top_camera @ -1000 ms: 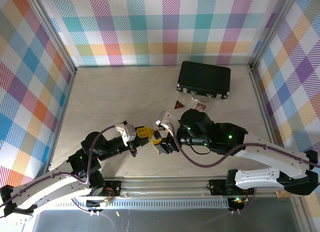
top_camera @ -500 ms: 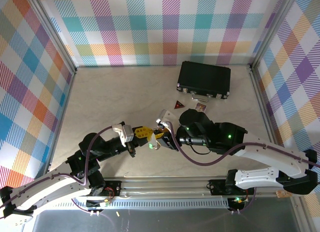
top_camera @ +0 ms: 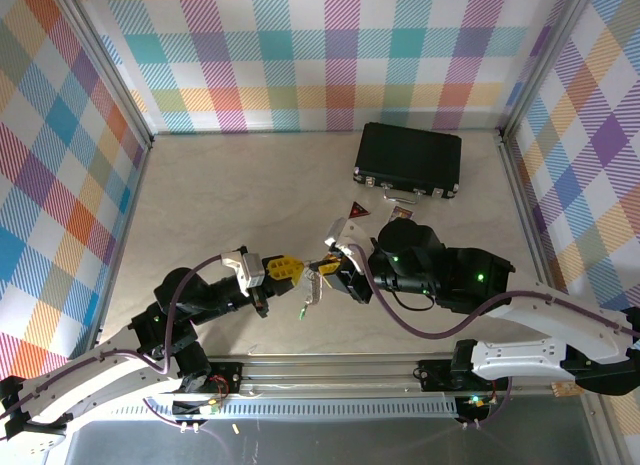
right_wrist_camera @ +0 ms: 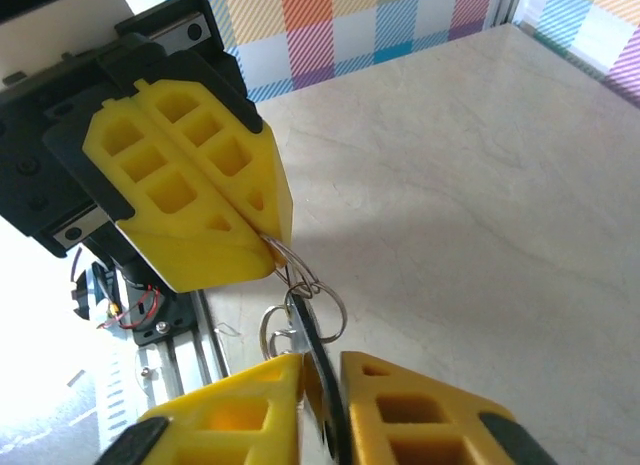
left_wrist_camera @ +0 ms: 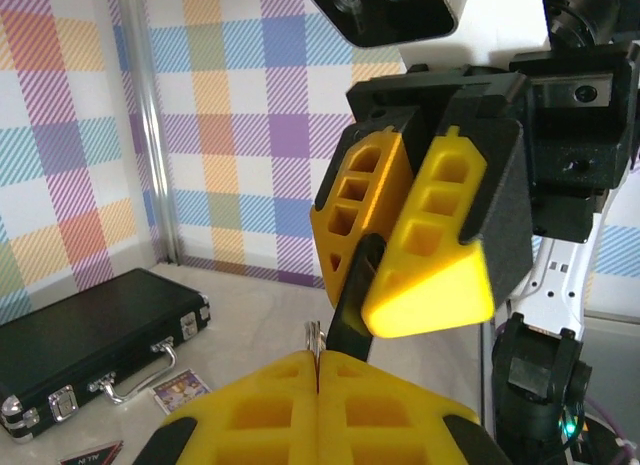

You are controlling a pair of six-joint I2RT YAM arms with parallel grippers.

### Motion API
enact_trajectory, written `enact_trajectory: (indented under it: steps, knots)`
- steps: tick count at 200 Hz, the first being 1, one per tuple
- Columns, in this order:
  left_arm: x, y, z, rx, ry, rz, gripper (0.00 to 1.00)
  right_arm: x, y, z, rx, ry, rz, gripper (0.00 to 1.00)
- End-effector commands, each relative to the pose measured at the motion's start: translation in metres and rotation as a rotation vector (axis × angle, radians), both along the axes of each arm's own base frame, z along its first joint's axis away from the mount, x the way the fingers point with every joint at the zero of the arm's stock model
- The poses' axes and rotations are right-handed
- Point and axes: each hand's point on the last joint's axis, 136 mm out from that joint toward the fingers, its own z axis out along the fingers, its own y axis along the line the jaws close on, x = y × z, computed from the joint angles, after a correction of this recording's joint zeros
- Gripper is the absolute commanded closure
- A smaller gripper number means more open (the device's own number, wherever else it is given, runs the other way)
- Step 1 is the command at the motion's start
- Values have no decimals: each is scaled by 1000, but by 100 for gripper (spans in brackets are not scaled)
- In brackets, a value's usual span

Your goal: Put the keys on the keyring

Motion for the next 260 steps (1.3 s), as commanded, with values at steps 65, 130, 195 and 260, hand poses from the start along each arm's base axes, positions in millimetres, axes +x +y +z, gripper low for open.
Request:
enact_trajectory:
  steps: [65,130,195,260]
  knots:
    - [-16,2,13,-32,-49,-66,100,3,-13,-4,-17,-10,-45,79]
    - [-23,5,16,-19,-60,-90,100,3,-15,-6,-45,-18,-44,58]
    - [-38,0,20,-11,-71,-190,100,-36,-12,21,-20,-135,260,32]
    - [-61,-7,33,-46,-63,-344,100,-54,-2,22,-3,-173,403,62]
